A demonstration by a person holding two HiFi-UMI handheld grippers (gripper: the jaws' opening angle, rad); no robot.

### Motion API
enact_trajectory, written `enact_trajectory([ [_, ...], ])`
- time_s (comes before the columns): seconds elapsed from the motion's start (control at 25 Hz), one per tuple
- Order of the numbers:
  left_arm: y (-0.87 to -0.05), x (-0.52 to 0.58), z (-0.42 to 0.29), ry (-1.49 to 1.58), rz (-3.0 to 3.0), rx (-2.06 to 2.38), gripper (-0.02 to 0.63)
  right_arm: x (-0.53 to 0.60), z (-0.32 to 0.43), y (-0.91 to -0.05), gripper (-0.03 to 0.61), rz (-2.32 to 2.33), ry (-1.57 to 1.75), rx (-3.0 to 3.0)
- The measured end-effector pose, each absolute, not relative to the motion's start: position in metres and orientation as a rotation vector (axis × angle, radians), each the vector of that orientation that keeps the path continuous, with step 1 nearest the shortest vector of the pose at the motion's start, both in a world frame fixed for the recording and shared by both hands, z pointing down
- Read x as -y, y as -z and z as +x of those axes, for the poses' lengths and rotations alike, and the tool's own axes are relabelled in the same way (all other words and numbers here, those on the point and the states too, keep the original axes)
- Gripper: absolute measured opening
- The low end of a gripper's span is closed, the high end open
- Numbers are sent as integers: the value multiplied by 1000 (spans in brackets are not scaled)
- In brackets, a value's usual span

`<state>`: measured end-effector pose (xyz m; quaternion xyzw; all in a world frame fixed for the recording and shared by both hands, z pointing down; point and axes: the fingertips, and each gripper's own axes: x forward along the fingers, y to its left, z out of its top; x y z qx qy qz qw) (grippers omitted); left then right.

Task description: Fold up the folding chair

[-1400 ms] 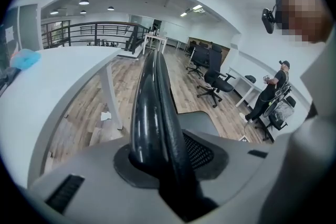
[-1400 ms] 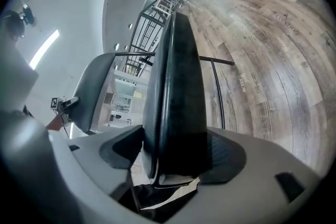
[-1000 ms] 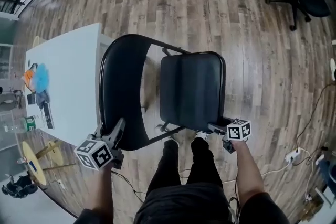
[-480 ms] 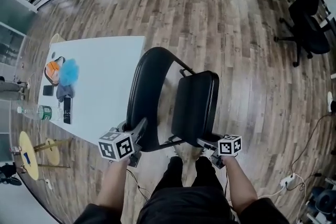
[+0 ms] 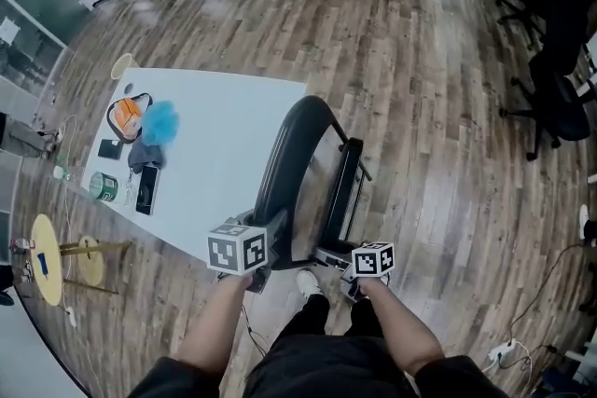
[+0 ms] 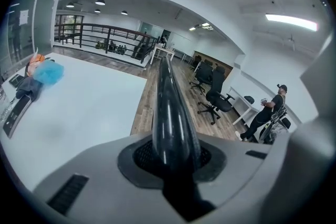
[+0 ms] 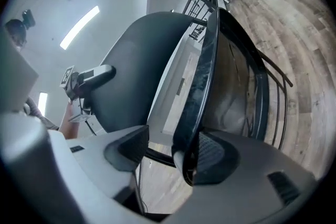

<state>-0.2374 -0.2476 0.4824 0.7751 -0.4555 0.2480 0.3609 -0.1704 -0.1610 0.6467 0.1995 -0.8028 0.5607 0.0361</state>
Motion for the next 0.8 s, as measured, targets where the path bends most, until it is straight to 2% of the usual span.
enact_trajectory([
  [0.32,-479,248,-267,-651,1978,1177,87,176,-249,-645,256,559,-1661,2448],
  [0.48,-485,249,-282,-643,1987,1163,87,180,-267,-649,235,587,-1644,2430],
  [0.8,-480,259,-312,-666,1999,1217,87,184,-289,-661,235,691,-1495,2385],
])
